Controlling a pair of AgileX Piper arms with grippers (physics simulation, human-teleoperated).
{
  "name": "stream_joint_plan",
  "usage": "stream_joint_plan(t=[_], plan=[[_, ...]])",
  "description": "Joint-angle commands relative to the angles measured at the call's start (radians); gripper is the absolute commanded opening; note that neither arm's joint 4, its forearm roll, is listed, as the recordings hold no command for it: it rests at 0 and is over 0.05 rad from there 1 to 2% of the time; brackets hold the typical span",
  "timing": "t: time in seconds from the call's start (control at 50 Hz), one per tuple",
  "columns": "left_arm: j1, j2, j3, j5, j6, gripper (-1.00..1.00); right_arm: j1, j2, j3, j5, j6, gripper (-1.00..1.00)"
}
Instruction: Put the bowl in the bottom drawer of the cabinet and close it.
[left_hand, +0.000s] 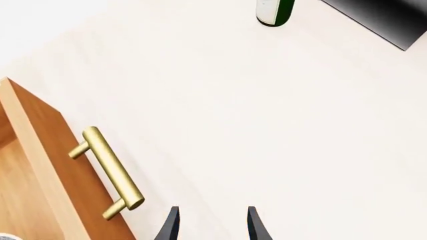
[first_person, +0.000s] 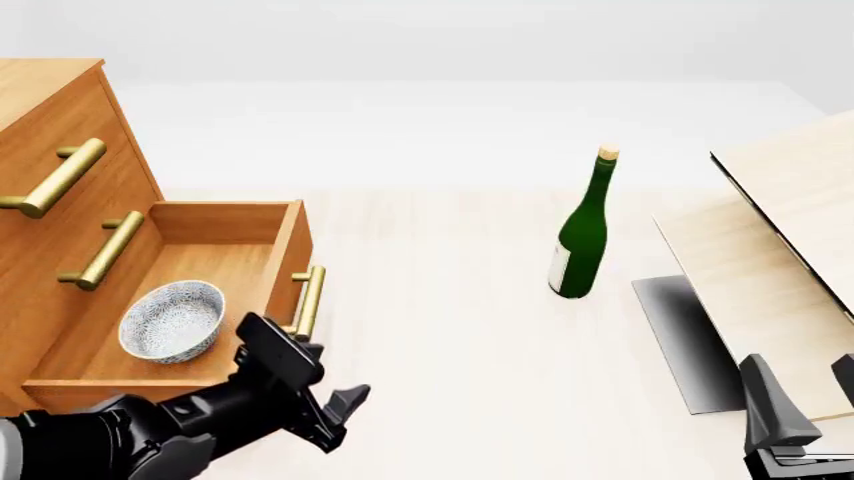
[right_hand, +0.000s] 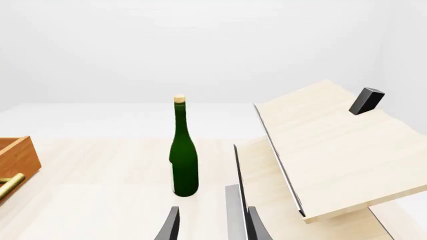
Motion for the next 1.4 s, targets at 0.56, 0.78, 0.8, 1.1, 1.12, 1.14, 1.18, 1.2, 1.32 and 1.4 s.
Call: stream_joint_plan(t=[0.56,0.78,0.8,1.1,1.12,1.14,1.18,1.2,1.32,1.4], plan=[[0.075,0.154,0.045,-0.112,0.039,1.00,0.000,-0.001,0.001,0.000,0.000,1.00],[0.109,0.189,0.056,-0.136,0.051,1.00,0.000,-0.001,0.001,0.000,0.000,1.00],[0.110,0.189,0.058,-0.137,0.050,1.00,0.000,-0.001,0.001,0.000,0.000,1.00],[0.174,0.205,0.091,-0.169,0.066,1.00,0.000,-0.001,0.001,0.000,0.000,1.00],[0.181,0.197,0.094,-0.166,0.067,1.00,0.000,-0.001,0.001,0.000,0.000,1.00],[0.181,0.197,0.094,-0.166,0.067,1.00,0.000,-0.001,0.001,0.000,0.000,1.00],[0.194,0.191,0.095,-0.163,0.070,1.00,0.000,-0.001,0.001,0.000,0.000,1.00],[0.203,0.188,0.097,-0.163,0.074,1.00,0.000,-0.001,0.001,0.000,0.000,1.00],[0.240,0.171,0.108,-0.164,0.088,1.00,0.000,-0.001,0.001,0.000,0.000,1.00],[0.263,0.162,0.118,-0.170,0.101,1.00,0.000,-0.001,0.001,0.000,0.000,1.00]])
